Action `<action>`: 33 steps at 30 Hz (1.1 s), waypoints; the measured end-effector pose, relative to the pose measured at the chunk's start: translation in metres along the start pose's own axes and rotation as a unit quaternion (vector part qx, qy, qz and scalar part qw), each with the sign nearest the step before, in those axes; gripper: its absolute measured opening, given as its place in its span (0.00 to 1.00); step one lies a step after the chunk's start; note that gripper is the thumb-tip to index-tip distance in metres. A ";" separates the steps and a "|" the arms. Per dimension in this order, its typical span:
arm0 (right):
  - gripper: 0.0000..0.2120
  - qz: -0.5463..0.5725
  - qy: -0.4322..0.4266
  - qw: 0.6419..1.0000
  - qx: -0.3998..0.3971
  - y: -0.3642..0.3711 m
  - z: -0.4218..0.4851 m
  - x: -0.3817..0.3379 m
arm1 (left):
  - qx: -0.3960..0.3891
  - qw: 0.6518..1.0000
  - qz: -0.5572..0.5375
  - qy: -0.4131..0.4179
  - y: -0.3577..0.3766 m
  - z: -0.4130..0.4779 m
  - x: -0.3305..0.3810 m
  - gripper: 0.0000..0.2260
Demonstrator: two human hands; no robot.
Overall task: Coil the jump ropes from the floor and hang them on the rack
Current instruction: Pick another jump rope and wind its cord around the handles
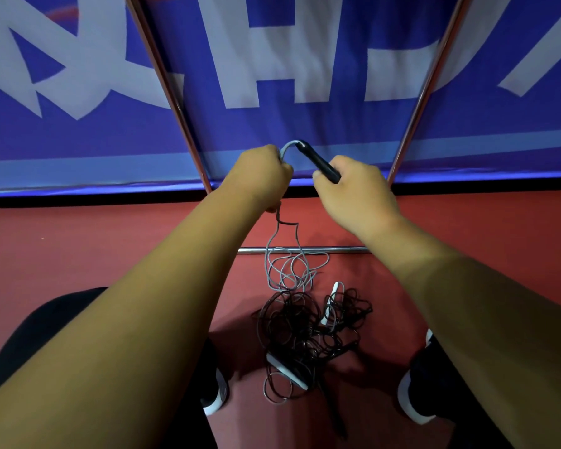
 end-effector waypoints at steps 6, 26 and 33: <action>0.24 0.074 0.091 0.993 -0.003 0.001 0.005 0.011 | -0.106 0.994 0.011 -0.025 0.019 -0.006 -0.014 0.07; 0.18 0.296 0.172 0.939 -0.009 -0.004 0.016 0.037 | -0.048 0.994 -0.087 0.047 0.010 0.000 -0.004 0.05; 0.21 0.342 0.203 0.917 -0.008 -0.002 0.015 0.042 | -0.192 0.935 -0.297 0.013 0.021 -0.012 0.000 0.02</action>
Point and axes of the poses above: each hand's wrist, its own z-axis towards the middle knuckle, its own y-axis out of the palm, x = y × z, the point moved 9 cm from there along z, towards the middle knuckle, and after that the axes turned 1 degree about -y, right-handed, at the moved point
